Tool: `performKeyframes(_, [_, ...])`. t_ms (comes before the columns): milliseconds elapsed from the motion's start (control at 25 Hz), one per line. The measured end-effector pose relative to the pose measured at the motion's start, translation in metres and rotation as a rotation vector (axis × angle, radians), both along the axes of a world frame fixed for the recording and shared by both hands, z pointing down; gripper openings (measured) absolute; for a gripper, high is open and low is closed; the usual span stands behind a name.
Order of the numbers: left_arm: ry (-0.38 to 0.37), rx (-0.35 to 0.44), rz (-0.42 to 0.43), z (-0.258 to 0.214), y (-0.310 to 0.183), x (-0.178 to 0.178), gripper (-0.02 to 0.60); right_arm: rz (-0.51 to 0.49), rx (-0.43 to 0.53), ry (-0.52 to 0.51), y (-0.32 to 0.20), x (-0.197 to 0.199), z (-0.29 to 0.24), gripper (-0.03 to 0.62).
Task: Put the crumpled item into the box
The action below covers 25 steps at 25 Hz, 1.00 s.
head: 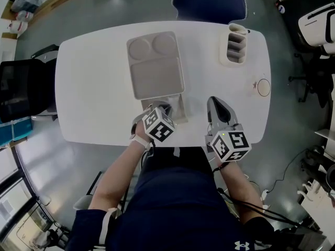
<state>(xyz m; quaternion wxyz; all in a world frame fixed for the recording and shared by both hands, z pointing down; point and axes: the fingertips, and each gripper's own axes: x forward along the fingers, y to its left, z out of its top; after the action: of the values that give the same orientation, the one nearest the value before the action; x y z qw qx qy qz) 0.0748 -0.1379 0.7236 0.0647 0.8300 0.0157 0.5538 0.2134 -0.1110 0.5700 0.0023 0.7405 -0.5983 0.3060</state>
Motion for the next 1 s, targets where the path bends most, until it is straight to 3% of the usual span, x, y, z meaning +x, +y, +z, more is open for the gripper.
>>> performKeyframes(240, [0.035, -0.021, -0.045, -0.009, 0.001, 0.003, 0.100, -0.005, 0.006, 0.006, 0.001, 0.000, -0.004, 0.002])
performKeyframes(440, [0.097, -0.053, -0.143, -0.031, -0.005, 0.003, 0.106, -0.028, 0.023, 0.018, -0.001, -0.002, -0.013, 0.002])
performKeyframes(720, [0.217, -0.012, -0.261, -0.076, -0.023, -0.013, 0.106, -0.088, 0.067, 0.036, -0.011, -0.022, -0.031, 0.002])
performKeyframes(1000, [0.429, 0.119, -0.426, -0.161, -0.069, -0.029, 0.106, -0.172, 0.151, 0.074, -0.036, -0.035, -0.069, 0.002])
